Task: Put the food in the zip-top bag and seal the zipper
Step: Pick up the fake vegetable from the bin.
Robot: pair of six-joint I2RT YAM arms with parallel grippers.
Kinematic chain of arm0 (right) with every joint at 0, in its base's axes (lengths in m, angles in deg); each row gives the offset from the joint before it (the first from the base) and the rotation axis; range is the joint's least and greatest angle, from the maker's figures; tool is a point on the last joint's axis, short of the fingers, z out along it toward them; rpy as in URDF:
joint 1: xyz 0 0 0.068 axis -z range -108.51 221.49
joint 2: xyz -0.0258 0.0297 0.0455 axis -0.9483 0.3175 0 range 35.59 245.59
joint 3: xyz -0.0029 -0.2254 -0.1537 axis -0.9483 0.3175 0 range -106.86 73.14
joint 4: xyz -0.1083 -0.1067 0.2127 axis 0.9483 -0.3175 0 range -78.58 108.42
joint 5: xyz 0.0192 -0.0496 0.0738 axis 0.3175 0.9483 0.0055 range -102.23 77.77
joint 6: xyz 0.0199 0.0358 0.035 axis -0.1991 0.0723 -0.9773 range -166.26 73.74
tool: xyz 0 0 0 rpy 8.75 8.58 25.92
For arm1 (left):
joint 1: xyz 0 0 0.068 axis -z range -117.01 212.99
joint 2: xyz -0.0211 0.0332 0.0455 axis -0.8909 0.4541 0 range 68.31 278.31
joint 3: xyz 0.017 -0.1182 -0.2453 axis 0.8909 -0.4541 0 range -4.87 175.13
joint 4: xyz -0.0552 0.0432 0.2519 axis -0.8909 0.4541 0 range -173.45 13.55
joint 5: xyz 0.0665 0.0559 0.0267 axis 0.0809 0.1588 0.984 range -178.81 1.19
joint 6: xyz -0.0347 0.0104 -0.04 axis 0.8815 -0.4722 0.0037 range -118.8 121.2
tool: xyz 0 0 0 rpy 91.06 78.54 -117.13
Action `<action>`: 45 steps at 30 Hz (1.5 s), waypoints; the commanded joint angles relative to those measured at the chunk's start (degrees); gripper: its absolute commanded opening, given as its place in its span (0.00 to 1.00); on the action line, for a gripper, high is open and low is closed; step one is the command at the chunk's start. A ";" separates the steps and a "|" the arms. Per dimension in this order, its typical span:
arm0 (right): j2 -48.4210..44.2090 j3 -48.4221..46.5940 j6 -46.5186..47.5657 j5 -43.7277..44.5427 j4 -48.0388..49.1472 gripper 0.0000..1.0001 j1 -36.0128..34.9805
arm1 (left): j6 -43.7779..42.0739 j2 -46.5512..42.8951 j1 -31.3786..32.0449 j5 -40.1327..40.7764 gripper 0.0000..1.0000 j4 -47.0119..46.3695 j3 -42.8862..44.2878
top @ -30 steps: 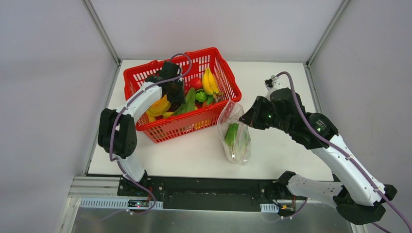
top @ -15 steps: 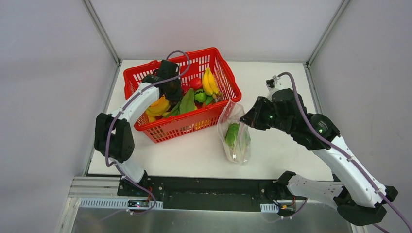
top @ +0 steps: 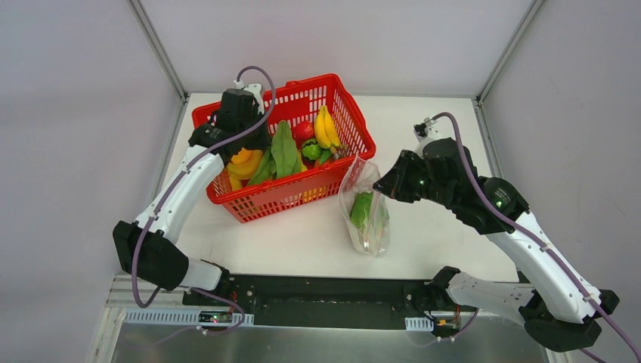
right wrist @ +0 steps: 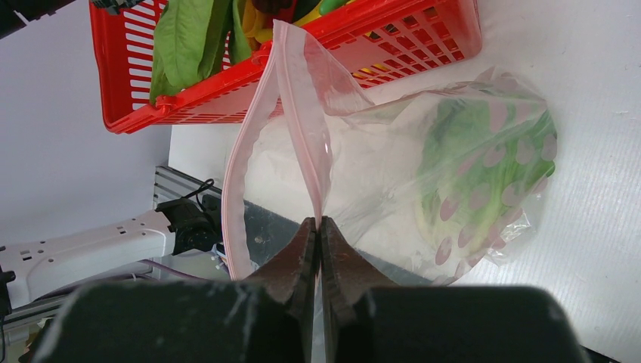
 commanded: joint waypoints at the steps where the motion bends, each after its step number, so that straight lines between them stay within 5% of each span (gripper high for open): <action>1: -1.23 -0.02 -0.32 0.06 2.41 0.07 -0.22 | -0.38 -5.65 0.17 -1.53 0.00 -2.71 -0.95; 11: -1.11 0.70 -0.47 -0.77 3.26 0.07 -0.19 | -2.64 -12.52 0.16 -0.41 0.00 -6.51 -1.50; 23: -1.34 1.08 -0.69 -0.75 3.39 0.07 -0.23 | -2.08 -7.53 0.16 -3.79 0.00 -10.65 -2.86; 34: -0.11 1.68 -0.50 -1.74 4.51 0.07 -0.26 | 0.06 6.29 0.65 -8.58 0.00 -13.44 -6.98; 42: 0.22 0.67 0.03 -2.96 4.11 0.09 -0.22 | -0.56 3.82 2.01 -5.89 0.65 -11.45 -7.92; 45: 0.33 0.41 0.12 -2.96 4.11 0.10 -0.22 | -1.37 2.05 2.01 -4.40 0.75 -9.88 -5.36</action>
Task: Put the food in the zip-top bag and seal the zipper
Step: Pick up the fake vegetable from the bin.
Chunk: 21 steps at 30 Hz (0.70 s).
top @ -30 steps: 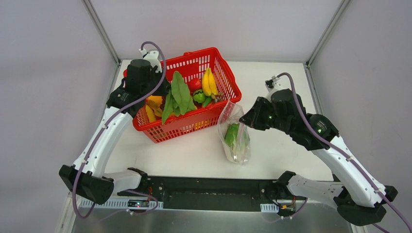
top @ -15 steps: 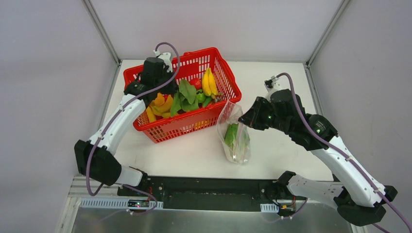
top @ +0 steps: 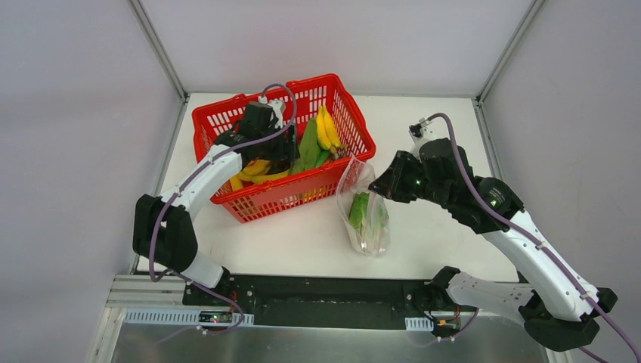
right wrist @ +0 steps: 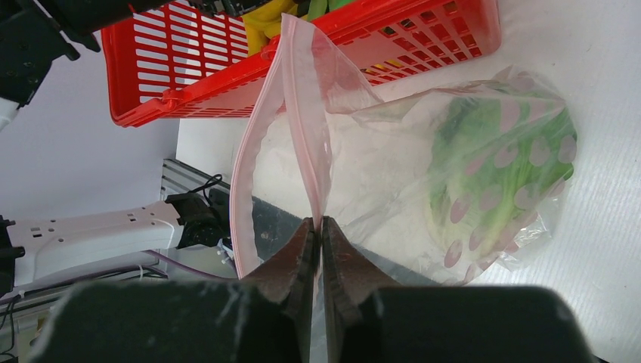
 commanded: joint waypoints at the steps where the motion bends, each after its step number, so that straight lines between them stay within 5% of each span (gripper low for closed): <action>1: 0.10 -1.29 0.36 -1.02 1.78 0.10 -0.20 | -1.00 -5.35 0.10 1.97 0.77 1.52 4.36; 10: -0.22 -0.50 0.47 0.76 1.80 0.10 -0.20 | -2.33 4.32 2.70 -4.55 0.83 5.47 16.15; 21: -0.85 -0.66 0.64 1.28 1.26 0.11 -0.27 | -3.44 16.69 5.83 5.26 0.84 10.87 18.66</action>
